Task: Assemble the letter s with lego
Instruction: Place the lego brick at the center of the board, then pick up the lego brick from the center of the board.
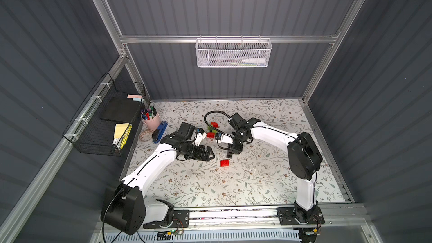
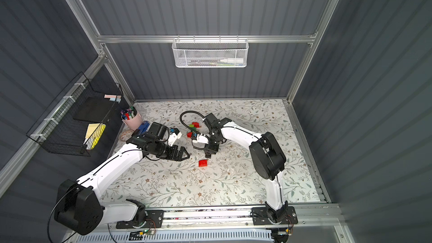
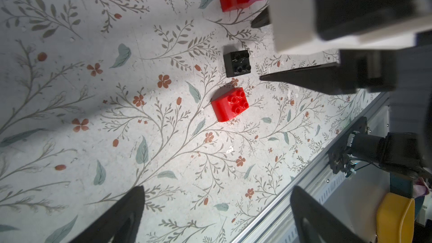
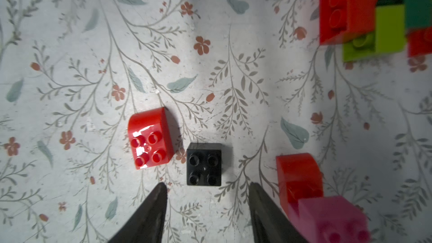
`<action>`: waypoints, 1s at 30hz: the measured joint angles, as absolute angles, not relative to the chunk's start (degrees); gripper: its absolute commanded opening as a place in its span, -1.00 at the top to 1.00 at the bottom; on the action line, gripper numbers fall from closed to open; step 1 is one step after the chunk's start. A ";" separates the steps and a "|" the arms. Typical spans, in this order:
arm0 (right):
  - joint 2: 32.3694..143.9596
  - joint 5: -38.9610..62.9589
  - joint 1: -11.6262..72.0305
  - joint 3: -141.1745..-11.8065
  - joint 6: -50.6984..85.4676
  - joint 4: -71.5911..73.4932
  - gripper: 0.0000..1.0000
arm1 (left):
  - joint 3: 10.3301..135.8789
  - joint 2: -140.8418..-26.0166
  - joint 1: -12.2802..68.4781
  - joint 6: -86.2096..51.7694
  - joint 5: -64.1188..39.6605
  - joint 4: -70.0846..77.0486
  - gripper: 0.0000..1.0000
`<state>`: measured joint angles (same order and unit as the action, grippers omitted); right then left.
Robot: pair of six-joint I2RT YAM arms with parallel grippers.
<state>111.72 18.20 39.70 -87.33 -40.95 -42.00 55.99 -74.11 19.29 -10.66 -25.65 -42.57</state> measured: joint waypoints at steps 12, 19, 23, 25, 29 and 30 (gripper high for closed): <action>110.21 21.43 46.15 -83.74 -43.09 -43.99 -0.32 | 53.98 -66.96 14.04 -10.41 -26.00 -44.71 -0.99; 115.33 17.17 47.27 -84.40 -44.73 -44.31 -0.34 | 51.57 -66.94 12.23 -10.96 -27.53 -44.69 -0.99; 117.03 15.07 47.53 -84.55 -45.19 -44.16 -0.32 | 51.53 -67.11 11.88 -11.16 -27.94 -44.45 -0.99; 117.56 14.20 47.70 -84.82 -45.32 -44.14 -0.30 | 51.53 -67.18 11.88 -11.25 -28.34 -44.14 -0.99; 117.93 13.41 48.18 -85.21 -45.25 -43.92 -0.19 | 51.53 -67.29 11.90 -11.25 -29.41 -43.55 -0.99; 118.08 13.30 48.29 -85.36 -45.21 -43.72 -0.15 | 51.53 -67.31 11.90 -11.25 -29.54 -43.51 -0.99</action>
<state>118.08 13.30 48.29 -85.36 -45.21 -43.72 51.53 -67.31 11.90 -11.25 -29.54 -43.51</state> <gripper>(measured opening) 0.603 0.994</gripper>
